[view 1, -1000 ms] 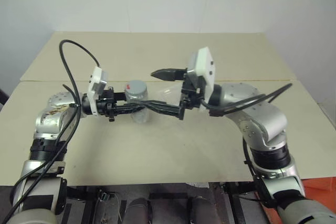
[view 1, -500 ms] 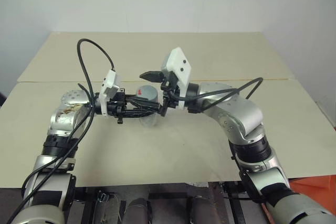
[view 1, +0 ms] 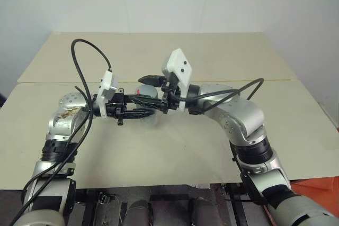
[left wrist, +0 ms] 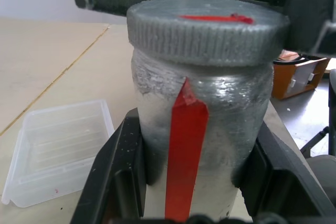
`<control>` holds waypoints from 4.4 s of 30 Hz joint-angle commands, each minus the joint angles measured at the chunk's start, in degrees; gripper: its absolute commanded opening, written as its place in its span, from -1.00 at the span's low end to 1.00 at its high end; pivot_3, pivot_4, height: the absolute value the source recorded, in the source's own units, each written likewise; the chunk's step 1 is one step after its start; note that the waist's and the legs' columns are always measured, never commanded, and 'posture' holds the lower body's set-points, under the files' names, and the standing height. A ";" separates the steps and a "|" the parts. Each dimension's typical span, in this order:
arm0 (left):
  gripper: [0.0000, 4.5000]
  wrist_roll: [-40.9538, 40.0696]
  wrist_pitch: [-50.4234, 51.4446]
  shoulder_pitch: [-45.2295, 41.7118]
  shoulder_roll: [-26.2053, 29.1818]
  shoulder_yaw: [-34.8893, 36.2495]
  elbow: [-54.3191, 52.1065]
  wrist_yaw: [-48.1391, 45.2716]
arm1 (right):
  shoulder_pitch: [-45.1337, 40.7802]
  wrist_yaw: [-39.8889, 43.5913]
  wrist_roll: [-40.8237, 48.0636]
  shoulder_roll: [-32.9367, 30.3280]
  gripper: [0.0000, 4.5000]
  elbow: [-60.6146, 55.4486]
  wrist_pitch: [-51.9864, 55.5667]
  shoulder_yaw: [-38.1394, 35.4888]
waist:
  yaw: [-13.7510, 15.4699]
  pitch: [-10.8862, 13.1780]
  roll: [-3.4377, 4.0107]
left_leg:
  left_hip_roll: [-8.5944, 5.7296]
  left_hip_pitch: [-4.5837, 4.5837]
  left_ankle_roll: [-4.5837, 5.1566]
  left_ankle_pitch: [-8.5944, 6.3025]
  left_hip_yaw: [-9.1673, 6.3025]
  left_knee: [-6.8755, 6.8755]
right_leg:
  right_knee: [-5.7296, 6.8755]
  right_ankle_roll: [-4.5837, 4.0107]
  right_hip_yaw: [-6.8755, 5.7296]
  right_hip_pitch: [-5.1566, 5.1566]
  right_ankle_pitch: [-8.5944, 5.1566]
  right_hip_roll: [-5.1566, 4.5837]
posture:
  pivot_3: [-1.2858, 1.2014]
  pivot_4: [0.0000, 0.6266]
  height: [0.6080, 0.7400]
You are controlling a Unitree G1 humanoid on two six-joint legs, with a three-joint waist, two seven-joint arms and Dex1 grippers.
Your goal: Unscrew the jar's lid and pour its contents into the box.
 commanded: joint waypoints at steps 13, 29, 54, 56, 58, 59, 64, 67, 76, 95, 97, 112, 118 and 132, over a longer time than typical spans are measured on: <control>-0.15 -7.58 0.60 -0.54 0.33 3.16 -6.17 -7.64 | -6.83 32.26 8.26 -3.43 0.21 13.92 -8.53 -1.31 | -0.02 0.01 0.01 | 0.00 0.01 0.11 -0.06 -0.01 0.00 | -0.04 0.00 0.00 0.03 0.00 0.00 | 0.03 -0.52 1.00; -0.15 -9.07 3.95 1.53 4.86 2.51 -11.81 -8.40 | -15.72 43.67 1.89 0.58 0.65 36.09 -25.46 -2.09 | 0.06 0.05 0.07 | 0.01 -0.01 -0.02 0.01 -0.01 -0.01 | 0.01 0.01 0.00 -0.02 -0.01 0.02 | 0.03 -0.52 1.00; -0.15 -4.48 4.37 0.92 2.34 5.01 -2.64 3.52 | -2.15 -2.23 -7.88 4.73 0.98 4.24 -6.94 0.36 | -0.08 0.05 0.07 | 0.01 -0.10 -0.09 0.05 -0.01 -0.01 | 0.00 0.00 -0.01 -0.09 -0.01 0.02 | 0.03 -0.52 1.00; -0.15 -4.48 4.45 0.98 2.42 5.16 -2.81 3.46 | -2.71 -3.07 -8.47 5.54 0.98 5.42 -6.75 0.59 | -0.20 0.05 0.07 | 0.02 -0.06 -0.11 0.06 -0.01 -0.03 | 0.06 0.00 -0.01 -0.10 -0.01 0.03 | 0.03 -0.52 1.00; -0.15 -4.52 4.56 1.25 2.57 5.31 -3.20 3.41 | -3.06 -3.12 -8.78 6.08 0.98 6.06 -6.69 0.63 | -0.29 0.05 0.07 | 0.02 -0.06 -0.11 0.06 -0.01 -0.03 | 0.07 -0.01 -0.01 -0.11 -0.02 0.03 | 0.03 -0.52 1.00; -0.15 -4.51 4.59 1.38 2.62 5.34 -3.38 3.42 | -3.15 -2.94 -8.84 6.17 0.98 6.24 -6.73 0.69 | -0.28 0.05 0.07 | 0.02 -0.08 -0.11 0.06 -0.01 -0.03 | 0.06 0.00 0.00 -0.12 -0.02 0.03 | 0.03 -0.52 1.00; -0.15 -4.88 4.92 2.04 3.21 5.56 -4.41 3.19 | -3.93 -3.10 -8.87 6.77 0.98 7.94 -6.59 0.16 | -0.28 0.05 0.07 | 0.02 -0.11 -0.10 0.06 -0.01 -0.03 | 0.03 0.00 -0.01 -0.14 -0.02 0.03 | 0.03 -0.52 1.00; -0.15 -4.72 4.32 2.52 3.85 5.35 -4.67 2.05 | -4.21 -2.13 -7.84 6.35 0.98 8.02 -6.24 -0.83 | -0.24 0.05 0.07 | 0.02 -0.11 -0.10 0.06 -0.02 -0.02 | 0.04 0.00 -0.01 -0.13 -0.02 0.03 | 0.03 -0.52 1.00; -0.15 -5.63 2.25 2.13 4.58 5.52 -4.53 -3.56 | -5.39 2.38 -4.57 3.54 0.98 10.31 -6.33 -2.87 | -0.27 0.05 0.07 | 0.02 -0.11 -0.09 0.05 -0.02 -0.02 | 0.04 -0.01 -0.01 -0.13 -0.02 0.03 | 0.03 -0.52 1.00; -0.15 -6.61 2.39 3.72 6.60 6.52 -6.20 -5.19 | -5.10 6.85 -1.38 -5.55 0.98 12.83 -8.74 -6.19 | -0.22 0.06 0.07 | 0.03 -0.12 -0.04 0.02 -0.02 -0.03 | 0.03 0.00 -0.01 -0.14 -0.02 0.02 | 0.03 -0.52 1.00; -0.15 -6.65 2.46 3.90 6.66 6.63 -6.33 -5.27 | -4.70 7.43 -1.09 -6.45 0.98 12.73 -9.00 -6.49 | -0.20 0.05 0.07 | 0.03 -0.12 -0.04 0.02 -0.02 -0.02 | 0.03 -0.01 0.00 -0.14 -0.02 0.03 | 0.03 -0.52 1.00; -0.15 -4.92 2.00 2.32 4.98 6.91 -3.16 -4.63 | -2.04 14.82 2.02 -9.59 0.98 6.81 -8.90 -8.56 | -0.09 0.06 0.06 | 0.02 -0.19 0.04 -0.02 -0.01 -0.02 | 0.02 0.00 0.00 -0.20 -0.02 0.02 | 0.03 -0.52 1.00; -0.15 -3.54 1.53 -0.61 2.56 6.06 0.81 -2.57 | -2.56 14.30 5.27 -7.25 0.98 1.27 -5.35 -6.76 | 0.11 0.06 0.06 | 0.02 -0.21 0.04 -0.02 -0.03 0.00 | 0.02 0.00 -0.02 -0.19 -0.01 0.02 | 0.03 -0.52 1.00; -0.15 -2.92 1.38 -1.06 2.13 4.76 0.98 -4.54 | -7.65 5.71 0.35 2.09 0.98 4.74 -3.04 -1.12 | 0.12 0.06 0.06 | 0.01 -0.23 -0.04 0.02 -0.03 0.01 | 0.03 0.00 -0.02 -0.21 -0.01 0.02 | 0.03 -0.52 1.00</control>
